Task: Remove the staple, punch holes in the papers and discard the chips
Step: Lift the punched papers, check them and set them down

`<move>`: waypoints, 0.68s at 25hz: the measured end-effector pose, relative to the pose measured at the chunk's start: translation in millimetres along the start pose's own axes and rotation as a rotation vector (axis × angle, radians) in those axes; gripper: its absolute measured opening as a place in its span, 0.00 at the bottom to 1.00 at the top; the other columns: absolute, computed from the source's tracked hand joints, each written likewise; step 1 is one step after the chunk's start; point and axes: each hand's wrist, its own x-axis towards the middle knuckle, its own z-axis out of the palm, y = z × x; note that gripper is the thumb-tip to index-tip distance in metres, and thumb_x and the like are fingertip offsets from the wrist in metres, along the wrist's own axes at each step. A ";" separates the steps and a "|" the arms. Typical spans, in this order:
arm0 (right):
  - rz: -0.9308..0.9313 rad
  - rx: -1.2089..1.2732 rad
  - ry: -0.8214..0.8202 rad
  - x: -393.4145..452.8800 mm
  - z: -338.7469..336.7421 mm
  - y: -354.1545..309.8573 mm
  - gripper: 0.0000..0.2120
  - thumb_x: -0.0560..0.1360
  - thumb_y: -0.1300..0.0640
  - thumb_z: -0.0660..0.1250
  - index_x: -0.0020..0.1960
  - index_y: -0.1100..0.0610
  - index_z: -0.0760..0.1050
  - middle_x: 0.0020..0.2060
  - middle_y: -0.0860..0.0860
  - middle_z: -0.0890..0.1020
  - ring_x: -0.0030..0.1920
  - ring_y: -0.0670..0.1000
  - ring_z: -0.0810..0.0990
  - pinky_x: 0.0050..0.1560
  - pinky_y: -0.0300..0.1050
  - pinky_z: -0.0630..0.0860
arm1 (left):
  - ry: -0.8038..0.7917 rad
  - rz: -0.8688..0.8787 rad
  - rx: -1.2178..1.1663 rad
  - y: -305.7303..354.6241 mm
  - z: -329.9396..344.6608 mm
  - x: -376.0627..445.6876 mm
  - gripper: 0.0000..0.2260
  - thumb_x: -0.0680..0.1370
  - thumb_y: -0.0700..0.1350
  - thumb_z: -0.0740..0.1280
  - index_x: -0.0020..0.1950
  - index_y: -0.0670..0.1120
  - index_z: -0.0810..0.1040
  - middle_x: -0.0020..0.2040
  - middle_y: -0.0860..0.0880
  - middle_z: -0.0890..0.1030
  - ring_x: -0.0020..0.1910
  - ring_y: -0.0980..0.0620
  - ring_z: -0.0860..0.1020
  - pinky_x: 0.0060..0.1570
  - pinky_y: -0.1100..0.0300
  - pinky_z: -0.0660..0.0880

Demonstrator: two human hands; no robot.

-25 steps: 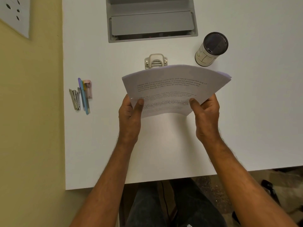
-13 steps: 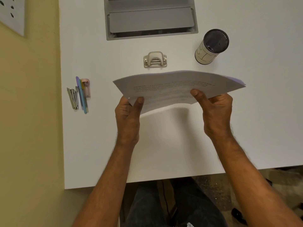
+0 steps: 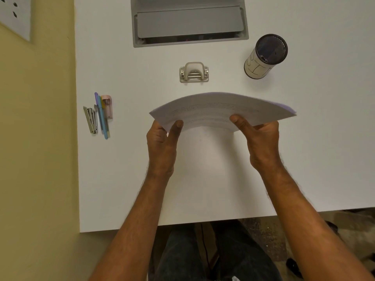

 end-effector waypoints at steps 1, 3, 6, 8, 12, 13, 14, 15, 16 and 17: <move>-0.011 -0.003 -0.003 0.1 0.8 -1.5 0.19 0.73 0.55 0.79 0.57 0.34 0.83 0.51 0.38 0.88 0.55 0.41 0.86 0.55 0.37 0.82 | -0.004 0.012 -0.003 1.5 0.4 0.6 0.15 0.80 0.44 0.69 0.57 0.65 0.82 0.54 0.60 0.85 0.57 0.56 0.82 0.59 0.58 0.79; -0.018 0.022 0.005 0.4 -1.5 -5.9 0.18 0.73 0.54 0.80 0.56 0.34 0.84 0.50 0.39 0.88 0.54 0.41 0.86 0.54 0.36 0.82 | -0.007 0.037 -0.012 5.5 0.3 0.8 0.13 0.80 0.46 0.69 0.57 0.66 0.82 0.54 0.58 0.85 0.57 0.55 0.82 0.60 0.57 0.79; -0.032 0.006 -0.013 0.7 -5.9 -7.4 0.15 0.71 0.48 0.82 0.54 0.36 0.84 0.50 0.40 0.87 0.54 0.42 0.85 0.54 0.40 0.81 | -0.002 0.038 0.006 6.8 1.3 -0.4 0.13 0.77 0.48 0.72 0.55 0.67 0.83 0.53 0.58 0.85 0.57 0.53 0.82 0.62 0.53 0.79; -0.010 0.002 -0.005 1.7 -4.9 -6.0 0.16 0.71 0.53 0.82 0.53 0.36 0.85 0.49 0.40 0.87 0.53 0.42 0.85 0.54 0.40 0.81 | 0.008 0.009 0.026 7.1 3.6 0.9 0.15 0.78 0.45 0.72 0.54 0.67 0.83 0.52 0.58 0.85 0.57 0.55 0.81 0.63 0.53 0.79; -0.011 0.016 0.015 5.9 -4.1 -5.7 0.18 0.73 0.59 0.79 0.55 0.38 0.85 0.49 0.39 0.88 0.53 0.41 0.86 0.54 0.36 0.81 | 0.012 0.008 0.048 8.4 7.6 5.5 0.13 0.80 0.44 0.69 0.58 0.63 0.81 0.53 0.61 0.86 0.55 0.57 0.82 0.59 0.58 0.80; -0.028 0.027 0.020 5.9 -6.2 -7.2 0.19 0.74 0.58 0.80 0.56 0.37 0.84 0.49 0.39 0.88 0.53 0.41 0.86 0.54 0.36 0.82 | 0.008 0.024 0.045 10.9 7.7 5.5 0.13 0.80 0.46 0.69 0.57 0.65 0.82 0.53 0.61 0.86 0.56 0.57 0.82 0.58 0.59 0.80; -0.041 0.039 0.027 6.0 -8.6 -8.7 0.19 0.73 0.57 0.80 0.56 0.35 0.84 0.50 0.39 0.88 0.54 0.41 0.86 0.54 0.36 0.82 | -0.001 0.039 0.045 12.8 7.5 5.0 0.13 0.79 0.47 0.70 0.57 0.67 0.82 0.53 0.61 0.86 0.56 0.57 0.83 0.58 0.59 0.80; -0.042 0.042 0.031 5.7 -10.4 -9.5 0.19 0.73 0.56 0.81 0.55 0.35 0.83 0.50 0.40 0.88 0.54 0.42 0.86 0.54 0.37 0.82 | -0.008 0.047 0.049 13.3 7.1 4.3 0.13 0.79 0.48 0.71 0.56 0.68 0.82 0.53 0.61 0.85 0.56 0.57 0.82 0.59 0.58 0.79; -0.031 0.033 0.024 5.3 -10.3 -10.1 0.18 0.72 0.55 0.81 0.55 0.35 0.84 0.50 0.40 0.88 0.54 0.42 0.86 0.54 0.38 0.82 | -0.009 0.042 0.053 12.7 7.0 3.9 0.13 0.78 0.48 0.71 0.55 0.69 0.82 0.53 0.61 0.85 0.56 0.57 0.82 0.60 0.57 0.79; -0.017 0.009 0.010 4.6 -9.0 -9.1 0.18 0.72 0.54 0.81 0.54 0.34 0.84 0.50 0.39 0.88 0.54 0.42 0.85 0.55 0.39 0.81 | -0.005 0.021 0.051 11.6 7.8 3.3 0.14 0.78 0.47 0.71 0.54 0.68 0.82 0.52 0.61 0.85 0.56 0.57 0.82 0.61 0.56 0.79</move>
